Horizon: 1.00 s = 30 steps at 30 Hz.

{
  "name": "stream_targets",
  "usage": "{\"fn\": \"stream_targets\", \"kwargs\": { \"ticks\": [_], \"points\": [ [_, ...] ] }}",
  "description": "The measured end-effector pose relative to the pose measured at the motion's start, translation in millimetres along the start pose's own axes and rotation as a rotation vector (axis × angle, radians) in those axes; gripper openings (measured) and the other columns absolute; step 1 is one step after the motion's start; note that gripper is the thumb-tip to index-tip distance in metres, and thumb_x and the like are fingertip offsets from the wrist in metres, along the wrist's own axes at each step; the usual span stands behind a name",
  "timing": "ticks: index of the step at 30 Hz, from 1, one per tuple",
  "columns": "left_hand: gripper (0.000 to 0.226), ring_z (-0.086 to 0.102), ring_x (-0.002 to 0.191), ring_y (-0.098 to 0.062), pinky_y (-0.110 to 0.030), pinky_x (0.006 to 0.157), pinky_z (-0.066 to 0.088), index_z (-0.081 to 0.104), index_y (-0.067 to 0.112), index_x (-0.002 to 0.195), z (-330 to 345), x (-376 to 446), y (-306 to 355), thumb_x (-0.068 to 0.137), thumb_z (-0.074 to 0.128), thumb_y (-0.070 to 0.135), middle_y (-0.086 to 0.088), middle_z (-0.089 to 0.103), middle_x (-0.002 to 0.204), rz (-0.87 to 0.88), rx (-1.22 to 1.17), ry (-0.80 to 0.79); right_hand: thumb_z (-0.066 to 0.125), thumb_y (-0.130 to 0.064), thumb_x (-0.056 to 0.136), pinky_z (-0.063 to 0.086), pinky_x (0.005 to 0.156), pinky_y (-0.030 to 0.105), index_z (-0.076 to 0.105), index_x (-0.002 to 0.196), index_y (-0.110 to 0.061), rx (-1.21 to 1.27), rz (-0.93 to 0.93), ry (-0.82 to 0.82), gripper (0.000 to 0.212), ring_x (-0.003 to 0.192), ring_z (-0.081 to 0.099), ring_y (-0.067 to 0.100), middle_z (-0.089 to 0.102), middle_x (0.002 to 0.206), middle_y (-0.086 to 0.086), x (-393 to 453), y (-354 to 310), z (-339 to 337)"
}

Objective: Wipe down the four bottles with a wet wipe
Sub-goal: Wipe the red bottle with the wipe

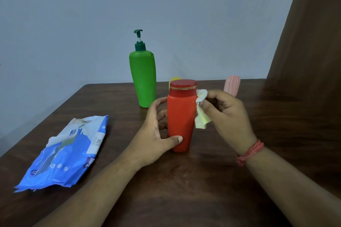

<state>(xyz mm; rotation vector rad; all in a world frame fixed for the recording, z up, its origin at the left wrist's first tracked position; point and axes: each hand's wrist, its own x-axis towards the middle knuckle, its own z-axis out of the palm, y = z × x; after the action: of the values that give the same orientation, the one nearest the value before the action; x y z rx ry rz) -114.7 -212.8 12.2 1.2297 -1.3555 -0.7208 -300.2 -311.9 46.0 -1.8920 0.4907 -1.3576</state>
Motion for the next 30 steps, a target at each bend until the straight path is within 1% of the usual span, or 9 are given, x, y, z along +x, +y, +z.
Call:
{"fn": "stream_targets", "kwargs": {
  "ticks": [3,7,10,13,16,19,21,25,30],
  "points": [
    [0.096,0.061,0.125,-0.016,-0.053,0.102,0.052,0.028,0.051,0.139,-1,0,-1,0.072,0.08,0.004,0.016,0.062,0.132,-0.024,-0.034,0.004,0.065,-0.025,0.093,0.058,0.08,0.05,0.072,0.1,-0.026,-0.038,-0.031,-0.006,0.01,0.092,0.069,0.024,0.072,0.096,-0.001,2,0,-1],
    [0.1,0.063,0.122,-0.018,-0.053,0.105,0.05,0.024,0.037,0.146,-5,2,-5,0.071,0.081,0.003,0.01,0.066,0.129,-0.07,-0.062,0.025,0.068,-0.007,0.091,0.054,0.07,0.027,0.072,0.088,-0.02,-0.186,-0.006,-0.092,0.014,0.079,0.066,0.008,0.069,0.083,-0.012,3,3,-3],
    [0.099,0.063,0.121,-0.016,-0.049,0.107,0.049,0.025,0.037,0.147,-9,3,-6,0.075,0.083,0.002,0.008,0.067,0.127,-0.085,-0.018,0.014,0.064,0.003,0.092,0.05,0.065,0.016,0.071,0.085,-0.02,-0.02,0.103,0.028,0.025,0.072,0.066,-0.002,0.07,0.075,-0.016,8,4,-10],
    [0.089,0.063,0.121,-0.013,-0.045,0.106,0.05,0.032,0.042,0.141,-10,2,-8,0.078,0.082,0.001,0.011,0.067,0.126,-0.098,0.012,-0.005,0.065,-0.001,0.093,0.053,0.068,0.023,0.07,0.081,-0.027,0.059,0.138,0.211,0.029,0.076,0.067,0.003,0.071,0.076,-0.014,15,7,-21],
    [0.089,0.064,0.118,-0.016,-0.046,0.105,0.051,0.032,0.037,0.144,-10,1,-7,0.078,0.083,0.005,0.007,0.067,0.126,-0.101,0.043,0.007,0.065,-0.001,0.093,0.052,0.063,0.021,0.069,0.078,-0.024,0.125,0.172,0.328,0.028,0.073,0.066,0.001,0.071,0.073,-0.014,20,12,-30],
    [0.091,0.069,0.106,-0.016,-0.043,0.1,0.054,0.029,0.029,0.148,-8,1,-4,0.079,0.082,0.002,0.002,0.07,0.115,-0.081,0.082,0.054,0.065,-0.001,0.091,0.051,0.062,0.018,0.068,0.079,-0.018,0.19,0.199,0.456,0.022,0.079,0.066,0.004,0.072,0.084,-0.003,25,14,-40],
    [0.092,0.07,0.104,-0.015,-0.039,0.097,0.055,0.028,0.027,0.149,-3,2,0,0.079,0.081,0.0,0.003,0.071,0.112,-0.073,0.096,0.085,0.064,0.001,0.091,0.048,0.059,0.015,0.067,0.078,-0.015,0.226,0.208,0.543,0.02,0.069,0.063,-0.002,0.069,0.072,-0.011,29,16,-48],
    [0.087,0.07,0.107,-0.013,-0.033,0.094,0.057,0.031,0.033,0.141,8,11,2,0.079,0.079,-0.004,0.007,0.069,0.117,-0.073,0.106,0.104,0.065,-0.001,0.089,0.049,0.066,0.018,0.066,0.075,-0.018,0.254,0.241,0.705,0.022,0.069,0.061,0.0,0.065,0.072,-0.009,34,26,-70],
    [0.087,0.068,0.108,-0.011,-0.031,0.094,0.056,0.027,0.038,0.139,21,39,0,0.081,0.079,-0.001,0.007,0.064,0.121,-0.079,0.164,0.075,0.064,0.001,0.088,0.049,0.062,0.015,0.063,0.073,-0.017,0.271,0.262,0.828,0.024,0.064,0.061,-0.005,0.064,0.075,-0.005,37,42,-88]
  ]
}}
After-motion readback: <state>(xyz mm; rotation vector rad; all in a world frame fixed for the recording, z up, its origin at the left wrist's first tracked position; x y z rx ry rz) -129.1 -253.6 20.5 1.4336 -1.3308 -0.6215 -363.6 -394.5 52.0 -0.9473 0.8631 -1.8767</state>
